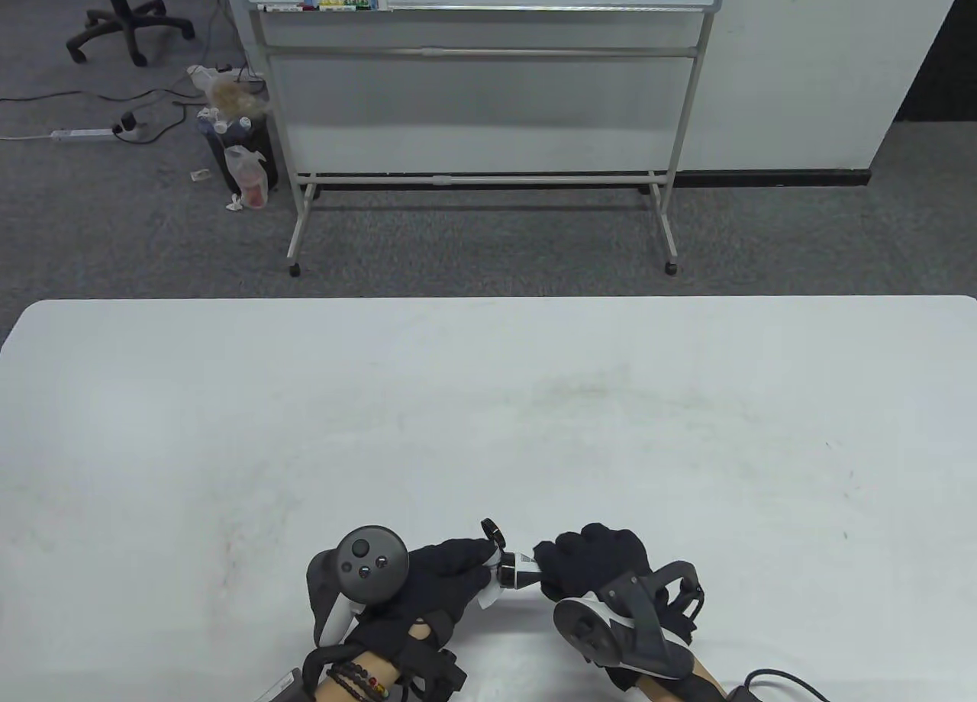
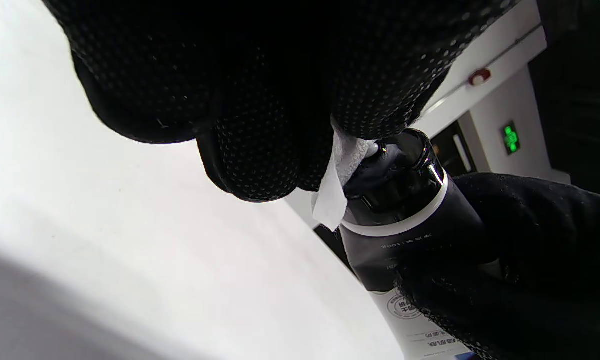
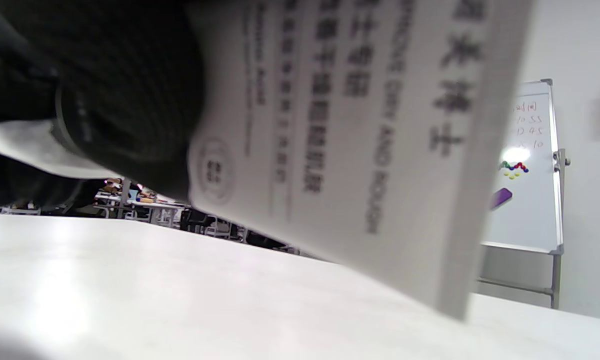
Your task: Squeeze cleansing milk onto cotton pad
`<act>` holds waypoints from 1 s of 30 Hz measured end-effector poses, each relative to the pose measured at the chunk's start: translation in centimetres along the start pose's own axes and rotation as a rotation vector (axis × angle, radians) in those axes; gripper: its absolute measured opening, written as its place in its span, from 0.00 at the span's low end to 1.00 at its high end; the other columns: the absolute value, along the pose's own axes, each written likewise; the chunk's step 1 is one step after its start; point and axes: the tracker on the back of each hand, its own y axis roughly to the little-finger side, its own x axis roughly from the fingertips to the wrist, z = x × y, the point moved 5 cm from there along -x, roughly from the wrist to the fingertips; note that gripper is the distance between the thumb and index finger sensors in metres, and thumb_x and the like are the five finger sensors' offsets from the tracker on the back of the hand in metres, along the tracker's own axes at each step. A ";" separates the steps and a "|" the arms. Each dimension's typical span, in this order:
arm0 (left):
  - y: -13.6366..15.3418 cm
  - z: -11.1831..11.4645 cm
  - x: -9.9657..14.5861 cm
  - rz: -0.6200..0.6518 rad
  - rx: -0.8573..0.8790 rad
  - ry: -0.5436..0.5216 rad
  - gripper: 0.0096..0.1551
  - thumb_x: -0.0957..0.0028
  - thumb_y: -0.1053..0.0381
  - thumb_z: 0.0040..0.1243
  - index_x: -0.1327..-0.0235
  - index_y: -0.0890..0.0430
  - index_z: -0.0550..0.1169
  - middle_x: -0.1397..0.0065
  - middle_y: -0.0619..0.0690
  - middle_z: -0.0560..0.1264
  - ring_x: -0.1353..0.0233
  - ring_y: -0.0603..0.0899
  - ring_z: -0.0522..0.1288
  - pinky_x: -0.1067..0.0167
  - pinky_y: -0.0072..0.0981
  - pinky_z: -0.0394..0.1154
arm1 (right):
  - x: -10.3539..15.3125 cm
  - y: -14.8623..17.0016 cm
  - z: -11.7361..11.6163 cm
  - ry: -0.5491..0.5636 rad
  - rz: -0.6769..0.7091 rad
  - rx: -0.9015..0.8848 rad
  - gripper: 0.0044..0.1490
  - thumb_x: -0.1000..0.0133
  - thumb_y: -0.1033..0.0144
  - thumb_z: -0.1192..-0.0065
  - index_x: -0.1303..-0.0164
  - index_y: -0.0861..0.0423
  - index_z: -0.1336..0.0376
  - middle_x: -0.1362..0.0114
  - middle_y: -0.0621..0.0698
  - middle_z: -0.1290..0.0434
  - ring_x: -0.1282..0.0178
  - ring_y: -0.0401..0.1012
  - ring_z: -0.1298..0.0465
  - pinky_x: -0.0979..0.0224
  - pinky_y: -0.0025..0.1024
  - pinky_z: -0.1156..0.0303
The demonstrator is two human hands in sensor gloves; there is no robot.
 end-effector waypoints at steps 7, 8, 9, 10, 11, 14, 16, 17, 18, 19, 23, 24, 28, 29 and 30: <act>-0.9 -0.1 0.2 0.075 -0.058 -0.026 0.20 0.52 0.51 0.70 0.46 0.49 0.84 0.45 0.48 0.89 0.45 0.54 0.90 0.50 0.46 0.87 | -0.2 0.9 -0.3 -0.029 -0.055 -0.073 0.29 0.58 0.50 0.25 0.46 0.44 0.25 0.46 0.44 0.18 0.50 0.41 0.18 0.39 0.43 0.23; -1.1 -0.1 0.2 0.091 -0.068 -0.026 0.20 0.52 0.51 0.70 0.46 0.49 0.83 0.44 0.48 0.88 0.44 0.54 0.89 0.49 0.47 0.86 | -0.1 1.1 -0.4 -0.038 -0.069 -0.088 0.29 0.58 0.50 0.26 0.46 0.44 0.25 0.46 0.44 0.18 0.50 0.41 0.17 0.39 0.43 0.23; -1.4 -0.3 0.3 0.114 -0.085 -0.038 0.20 0.52 0.51 0.70 0.46 0.49 0.83 0.44 0.48 0.88 0.44 0.54 0.89 0.49 0.47 0.86 | -0.1 1.3 -0.5 -0.040 -0.083 -0.107 0.29 0.58 0.50 0.26 0.45 0.44 0.25 0.46 0.44 0.18 0.50 0.41 0.17 0.39 0.43 0.23; -1.6 -0.3 0.3 0.132 -0.104 -0.044 0.20 0.52 0.51 0.70 0.46 0.49 0.83 0.44 0.48 0.88 0.44 0.54 0.89 0.48 0.48 0.86 | -0.1 1.4 -0.5 -0.045 -0.095 -0.124 0.29 0.58 0.50 0.25 0.46 0.45 0.24 0.46 0.44 0.18 0.51 0.41 0.17 0.39 0.42 0.23; -2.0 -0.5 0.5 0.161 -0.121 -0.057 0.19 0.52 0.52 0.70 0.46 0.49 0.83 0.44 0.48 0.88 0.43 0.54 0.89 0.48 0.48 0.85 | -0.1 1.7 -0.7 -0.056 -0.111 -0.143 0.29 0.58 0.49 0.25 0.46 0.44 0.24 0.46 0.43 0.18 0.51 0.41 0.16 0.40 0.41 0.22; -2.7 -1.0 0.7 0.233 -0.156 -0.092 0.19 0.51 0.52 0.70 0.46 0.48 0.83 0.43 0.48 0.87 0.42 0.55 0.87 0.45 0.51 0.83 | -0.1 2.2 -1.0 -0.069 -0.142 -0.219 0.30 0.59 0.49 0.25 0.46 0.44 0.24 0.47 0.43 0.17 0.51 0.40 0.15 0.40 0.40 0.21; -2.9 -1.2 0.7 0.237 -0.145 -0.095 0.18 0.51 0.52 0.69 0.46 0.47 0.83 0.44 0.49 0.87 0.44 0.55 0.87 0.45 0.51 0.82 | -0.1 2.3 -1.2 -0.076 -0.150 -0.246 0.30 0.58 0.49 0.25 0.45 0.45 0.25 0.46 0.44 0.17 0.51 0.40 0.15 0.40 0.41 0.22; -2.9 -1.2 0.9 0.244 -0.134 -0.094 0.18 0.50 0.52 0.69 0.46 0.47 0.83 0.44 0.49 0.87 0.44 0.55 0.86 0.45 0.51 0.82 | 0.0 2.4 -1.2 -0.058 -0.157 -0.238 0.30 0.57 0.50 0.26 0.44 0.45 0.25 0.45 0.44 0.18 0.51 0.40 0.16 0.40 0.41 0.22; -3.0 -1.3 0.9 0.257 -0.127 -0.097 0.18 0.50 0.52 0.69 0.46 0.47 0.84 0.44 0.49 0.87 0.45 0.55 0.86 0.45 0.51 0.82 | -0.1 2.6 -1.1 -0.051 -0.162 -0.244 0.30 0.57 0.49 0.27 0.44 0.45 0.26 0.45 0.44 0.18 0.51 0.40 0.16 0.40 0.41 0.22; -3.3 -1.1 1.0 0.280 -0.135 -0.087 0.18 0.50 0.52 0.69 0.46 0.46 0.84 0.44 0.49 0.86 0.45 0.55 0.86 0.44 0.52 0.81 | -0.1 2.8 -1.2 -0.053 -0.173 -0.276 0.30 0.57 0.49 0.27 0.44 0.45 0.26 0.45 0.44 0.18 0.51 0.40 0.16 0.41 0.41 0.22; -3.2 -1.4 0.9 0.286 -0.099 -0.101 0.18 0.50 0.52 0.68 0.46 0.46 0.83 0.43 0.48 0.86 0.43 0.55 0.85 0.42 0.53 0.80 | 0.0 3.7 -1.5 -0.058 -0.211 -0.359 0.31 0.57 0.49 0.26 0.43 0.45 0.26 0.44 0.44 0.18 0.50 0.40 0.15 0.40 0.41 0.22; -3.0 -1.4 0.8 0.279 -0.080 -0.094 0.18 0.50 0.51 0.67 0.45 0.46 0.83 0.42 0.48 0.85 0.43 0.55 0.85 0.42 0.53 0.80 | 0.0 3.9 -1.5 -0.057 -0.225 -0.381 0.31 0.58 0.49 0.26 0.43 0.45 0.27 0.44 0.43 0.18 0.49 0.40 0.15 0.40 0.41 0.21; -1.0 -1.8 0.0 0.228 0.129 -0.069 0.19 0.49 0.51 0.66 0.44 0.46 0.82 0.42 0.47 0.85 0.42 0.55 0.85 0.42 0.53 0.80 | 0.2 5.9 -2.5 -0.088 -0.329 -0.625 0.34 0.59 0.53 0.21 0.41 0.46 0.30 0.41 0.45 0.20 0.46 0.41 0.12 0.42 0.41 0.16; -0.7 -1.9 -0.2 0.233 0.180 -0.060 0.20 0.49 0.51 0.66 0.44 0.47 0.82 0.42 0.47 0.85 0.42 0.54 0.85 0.42 0.53 0.80 | 0.3 6.1 -2.7 -0.090 -0.343 -0.663 0.35 0.59 0.55 0.20 0.41 0.48 0.30 0.41 0.46 0.21 0.45 0.42 0.11 0.44 0.41 0.14; -0.2 -1.9 -0.6 0.226 0.246 -0.035 0.20 0.49 0.51 0.66 0.44 0.47 0.82 0.43 0.47 0.85 0.43 0.55 0.85 0.42 0.54 0.80 | 0.5 6.6 -2.9 -0.076 -0.381 -0.709 0.36 0.60 0.57 0.18 0.41 0.49 0.31 0.41 0.47 0.21 0.45 0.43 0.10 0.46 0.41 0.11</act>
